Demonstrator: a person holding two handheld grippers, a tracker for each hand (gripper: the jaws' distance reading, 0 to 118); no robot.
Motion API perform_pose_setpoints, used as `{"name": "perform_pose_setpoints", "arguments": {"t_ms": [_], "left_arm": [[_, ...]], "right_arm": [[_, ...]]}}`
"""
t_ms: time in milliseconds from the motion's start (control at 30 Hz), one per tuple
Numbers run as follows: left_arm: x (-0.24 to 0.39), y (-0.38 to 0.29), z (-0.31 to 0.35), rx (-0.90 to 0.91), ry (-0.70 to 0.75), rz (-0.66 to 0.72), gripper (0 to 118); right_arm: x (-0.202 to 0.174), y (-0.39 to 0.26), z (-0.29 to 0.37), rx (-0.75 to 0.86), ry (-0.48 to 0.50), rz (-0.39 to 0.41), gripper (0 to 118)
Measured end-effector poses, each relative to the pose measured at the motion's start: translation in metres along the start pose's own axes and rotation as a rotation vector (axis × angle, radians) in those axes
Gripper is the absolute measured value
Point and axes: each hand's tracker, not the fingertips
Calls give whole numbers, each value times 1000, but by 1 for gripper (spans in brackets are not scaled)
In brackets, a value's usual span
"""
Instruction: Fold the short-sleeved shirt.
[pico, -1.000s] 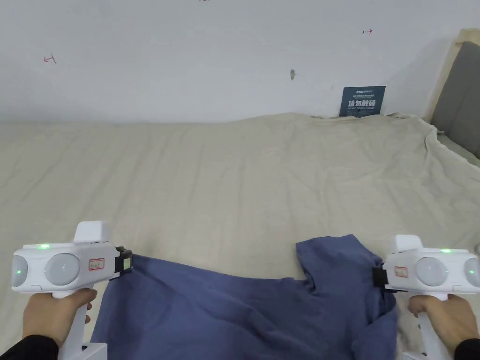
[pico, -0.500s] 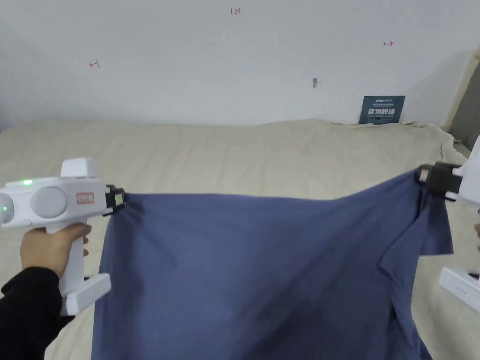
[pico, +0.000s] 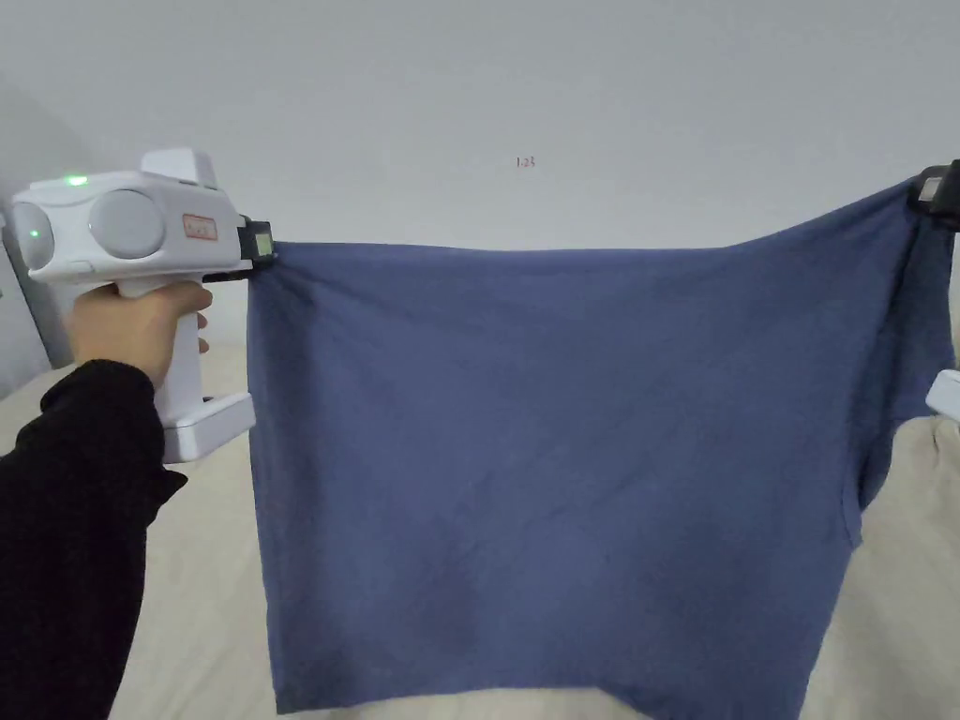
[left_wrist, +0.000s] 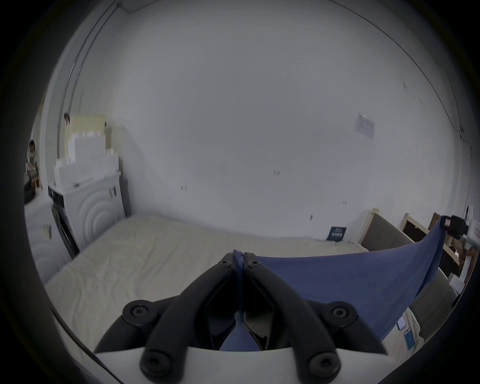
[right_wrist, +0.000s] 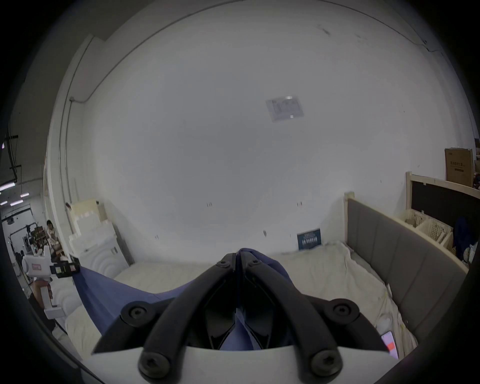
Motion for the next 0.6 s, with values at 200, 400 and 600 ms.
{"name": "perform_pose_setpoints", "arguments": {"t_ms": [200,400,600], "left_arm": [[8,57,-8,68,-6,1,1],[22,46,-54,24,6,-50,1],[33,-28,-119,-115,14,-112,1]], "right_arm": [[-1,60,-20,77,-7,68,1],[20,47,-59,68,-33,119,1],[67,-27,-109,-58,-83,93,1]]}}
